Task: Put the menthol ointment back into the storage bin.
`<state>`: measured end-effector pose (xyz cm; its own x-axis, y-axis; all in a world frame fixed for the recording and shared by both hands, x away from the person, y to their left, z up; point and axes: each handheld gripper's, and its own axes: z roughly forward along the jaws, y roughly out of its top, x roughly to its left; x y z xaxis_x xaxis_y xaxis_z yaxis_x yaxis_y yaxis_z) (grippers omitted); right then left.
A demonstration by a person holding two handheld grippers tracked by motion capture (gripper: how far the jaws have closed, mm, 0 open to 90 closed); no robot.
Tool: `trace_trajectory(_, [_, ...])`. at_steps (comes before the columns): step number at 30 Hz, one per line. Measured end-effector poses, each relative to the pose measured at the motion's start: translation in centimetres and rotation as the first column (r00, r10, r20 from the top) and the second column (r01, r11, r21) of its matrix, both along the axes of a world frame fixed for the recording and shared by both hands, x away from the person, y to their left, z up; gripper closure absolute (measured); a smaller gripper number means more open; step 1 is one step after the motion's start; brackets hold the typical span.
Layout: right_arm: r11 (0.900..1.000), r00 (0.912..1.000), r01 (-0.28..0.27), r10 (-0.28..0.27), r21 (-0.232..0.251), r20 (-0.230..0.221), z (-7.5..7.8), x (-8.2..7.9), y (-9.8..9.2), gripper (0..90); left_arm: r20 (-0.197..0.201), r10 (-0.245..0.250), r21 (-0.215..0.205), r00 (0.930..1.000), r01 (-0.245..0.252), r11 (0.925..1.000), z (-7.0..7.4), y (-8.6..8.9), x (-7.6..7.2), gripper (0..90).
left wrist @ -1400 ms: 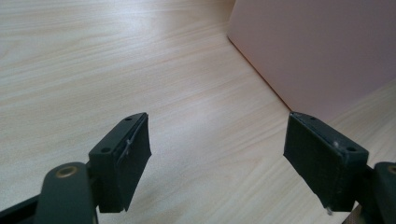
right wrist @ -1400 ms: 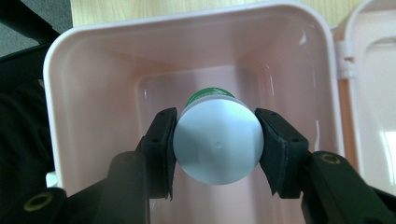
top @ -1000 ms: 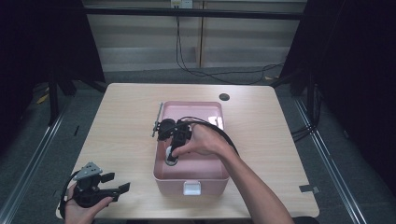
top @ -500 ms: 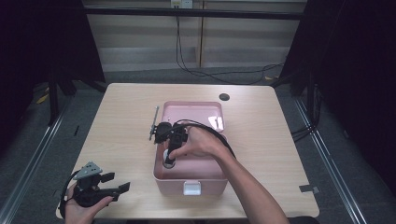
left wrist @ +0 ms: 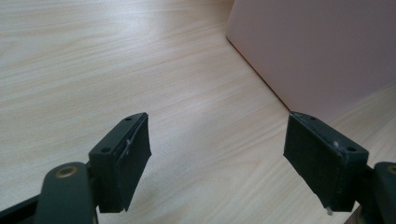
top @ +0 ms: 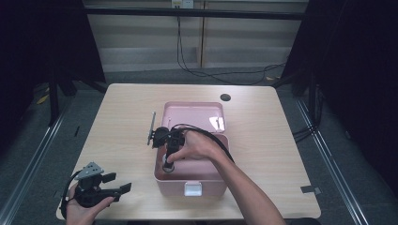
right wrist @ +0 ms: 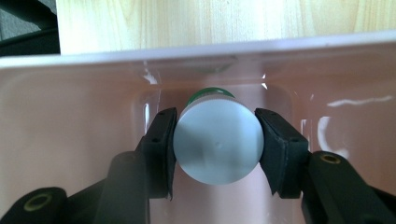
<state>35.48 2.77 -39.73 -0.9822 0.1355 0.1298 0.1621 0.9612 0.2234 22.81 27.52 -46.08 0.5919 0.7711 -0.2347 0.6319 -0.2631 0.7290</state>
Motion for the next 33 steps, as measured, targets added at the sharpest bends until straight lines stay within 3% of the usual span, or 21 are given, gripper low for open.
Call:
trace_trajectory(17, [1.000, 0.9999, 0.009, -0.009, -0.029, -0.008, -1.5, 0.1, 0.3, 51.8, 0.005, 0.004, 0.000, 1.0000, -0.004, 1.0000, 0.1, 0.1, -0.2, 22.6])
trace_trajectory(33, [1.000, 0.9997, 0.022, -0.022, -0.013, 0.007, -2.8, 0.2, 0.4, 51.7, 0.003, 0.003, 0.001, 1.0000, -0.003, 1.0000, 0.1, 0.1, -0.2, 22.6])
